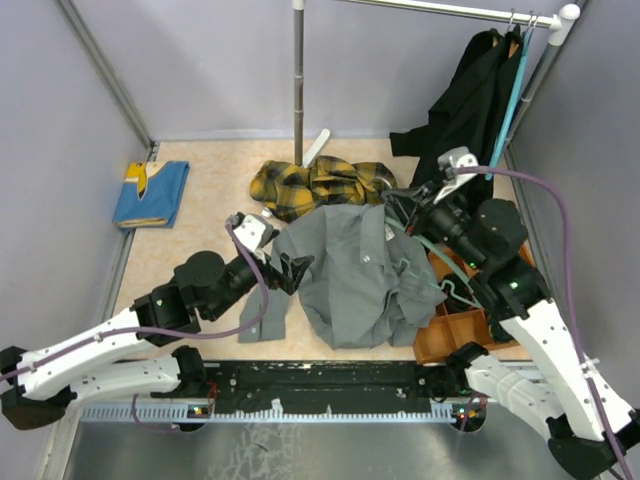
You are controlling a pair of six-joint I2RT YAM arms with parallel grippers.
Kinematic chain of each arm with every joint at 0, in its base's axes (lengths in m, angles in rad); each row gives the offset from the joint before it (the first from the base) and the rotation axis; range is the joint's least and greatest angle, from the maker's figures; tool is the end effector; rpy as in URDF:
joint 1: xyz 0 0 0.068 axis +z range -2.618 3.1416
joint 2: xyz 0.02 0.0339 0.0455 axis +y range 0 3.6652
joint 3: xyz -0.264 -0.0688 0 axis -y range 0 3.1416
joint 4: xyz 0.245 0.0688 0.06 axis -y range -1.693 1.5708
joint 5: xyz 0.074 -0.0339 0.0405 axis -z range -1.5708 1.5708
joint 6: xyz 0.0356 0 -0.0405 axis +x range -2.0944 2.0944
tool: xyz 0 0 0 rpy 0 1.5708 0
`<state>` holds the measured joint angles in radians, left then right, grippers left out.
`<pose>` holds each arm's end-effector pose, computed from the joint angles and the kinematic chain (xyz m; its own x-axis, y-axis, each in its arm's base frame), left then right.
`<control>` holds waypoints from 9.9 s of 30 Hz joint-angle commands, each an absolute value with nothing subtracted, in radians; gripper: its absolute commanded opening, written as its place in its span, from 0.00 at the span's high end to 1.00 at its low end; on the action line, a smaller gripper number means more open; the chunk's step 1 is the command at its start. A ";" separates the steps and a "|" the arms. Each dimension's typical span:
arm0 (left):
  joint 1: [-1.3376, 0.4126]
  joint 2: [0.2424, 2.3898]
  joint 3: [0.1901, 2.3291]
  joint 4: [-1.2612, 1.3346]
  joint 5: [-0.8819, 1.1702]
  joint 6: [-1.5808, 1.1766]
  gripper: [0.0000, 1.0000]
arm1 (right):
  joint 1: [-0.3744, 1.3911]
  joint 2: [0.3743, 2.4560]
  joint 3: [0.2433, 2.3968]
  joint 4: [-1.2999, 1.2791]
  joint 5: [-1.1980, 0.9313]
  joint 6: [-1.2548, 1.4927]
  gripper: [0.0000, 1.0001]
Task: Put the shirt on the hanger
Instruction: Adjust the shirt on the hanger, then place the hanger at the center of the board, then adjust the shirt at the center of the board.
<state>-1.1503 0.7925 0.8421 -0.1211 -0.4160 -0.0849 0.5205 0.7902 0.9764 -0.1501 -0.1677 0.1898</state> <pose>0.0877 -0.1609 0.3660 -0.0859 0.0021 -0.9963 0.6656 0.7442 -0.0558 0.1471 0.0911 0.4093 -0.0891 0.1634 -0.9825 -0.6296 0.7552 0.1826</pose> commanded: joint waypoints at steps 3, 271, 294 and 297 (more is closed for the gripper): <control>-1.153 0.815 0.962 -0.165 -0.676 -0.011 0.01 | 0.514 0.745 1.211 -0.157 -0.300 0.133 1.00; -0.692 0.934 0.809 0.100 0.146 -0.125 0.18 | 0.735 1.263 1.554 -0.711 -0.186 0.240 0.98; -0.695 1.145 1.229 -0.213 -0.032 -0.034 1.00 | 0.724 1.171 1.406 -0.695 0.095 0.200 0.45; -0.695 1.212 1.370 -0.360 -0.046 -0.025 1.00 | 0.724 1.130 1.350 -0.653 0.098 0.212 0.43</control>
